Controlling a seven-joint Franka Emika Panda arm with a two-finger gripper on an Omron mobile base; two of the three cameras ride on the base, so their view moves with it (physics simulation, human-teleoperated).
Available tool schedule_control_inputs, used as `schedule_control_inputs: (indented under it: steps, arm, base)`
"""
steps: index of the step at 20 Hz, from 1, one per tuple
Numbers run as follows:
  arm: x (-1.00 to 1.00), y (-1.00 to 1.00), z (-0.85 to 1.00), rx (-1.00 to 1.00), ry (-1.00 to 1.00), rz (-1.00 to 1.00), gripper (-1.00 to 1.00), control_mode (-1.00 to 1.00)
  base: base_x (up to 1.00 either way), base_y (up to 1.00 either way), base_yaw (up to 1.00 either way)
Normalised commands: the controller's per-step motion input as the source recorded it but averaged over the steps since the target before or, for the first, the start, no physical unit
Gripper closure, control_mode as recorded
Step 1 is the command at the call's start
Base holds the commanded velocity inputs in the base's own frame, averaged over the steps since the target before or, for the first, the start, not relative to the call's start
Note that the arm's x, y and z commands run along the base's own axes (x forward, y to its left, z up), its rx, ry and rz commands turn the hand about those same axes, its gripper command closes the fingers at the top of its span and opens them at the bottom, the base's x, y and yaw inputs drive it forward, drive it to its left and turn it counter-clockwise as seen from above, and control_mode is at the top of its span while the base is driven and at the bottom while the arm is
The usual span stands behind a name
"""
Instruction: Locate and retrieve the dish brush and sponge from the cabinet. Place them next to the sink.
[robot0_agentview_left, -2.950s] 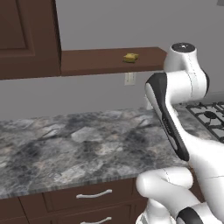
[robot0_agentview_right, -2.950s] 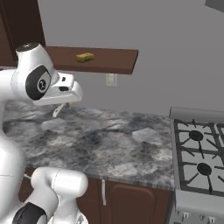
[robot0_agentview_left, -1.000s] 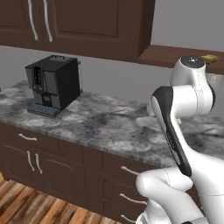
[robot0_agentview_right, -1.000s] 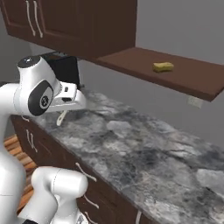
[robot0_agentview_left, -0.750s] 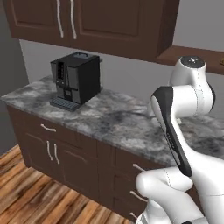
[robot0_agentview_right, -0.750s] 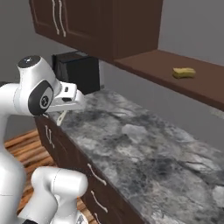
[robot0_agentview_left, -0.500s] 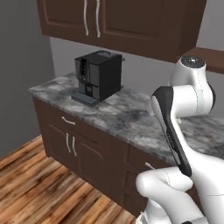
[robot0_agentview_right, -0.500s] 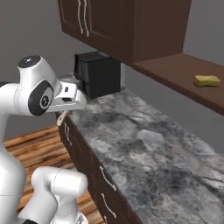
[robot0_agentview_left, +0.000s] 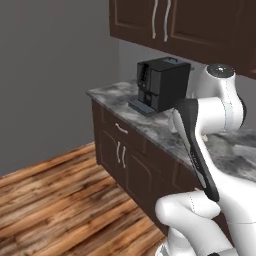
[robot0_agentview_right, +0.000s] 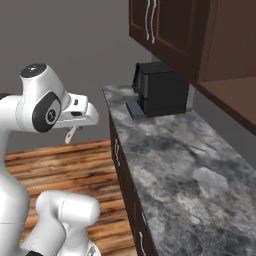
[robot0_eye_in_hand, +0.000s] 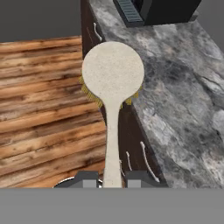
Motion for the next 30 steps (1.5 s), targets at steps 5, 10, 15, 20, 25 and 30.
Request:
schedule_control_inputs:
  steps: [5,10,15,20,25,30]
  arm:
    - [0.0,0.0,0.0,0.0,0.0,0.0,1.0,1.0]
    - [0.0,0.0,0.0,0.0,0.0,0.0,1.0,1.0]
    - [0.0,0.0,0.0,0.0,0.0,0.0,1.0,1.0]
    - [0.0,0.0,0.0,0.0,0.0,0.0,1.0,1.0]
    - [0.0,0.0,0.0,0.0,0.0,0.0,1.0,1.0]
    - [0.0,0.0,0.0,0.0,0.0,0.0,1.0,1.0]
  base:
    - [-0.02,0.22,0.5]
    - [-0.12,0.4,0.46]
    - [-0.12,0.47,0.45]
    - [-0.13,0.54,0.43]
    - [-0.19,0.58,0.4]
    - [-0.16,0.51,0.45]
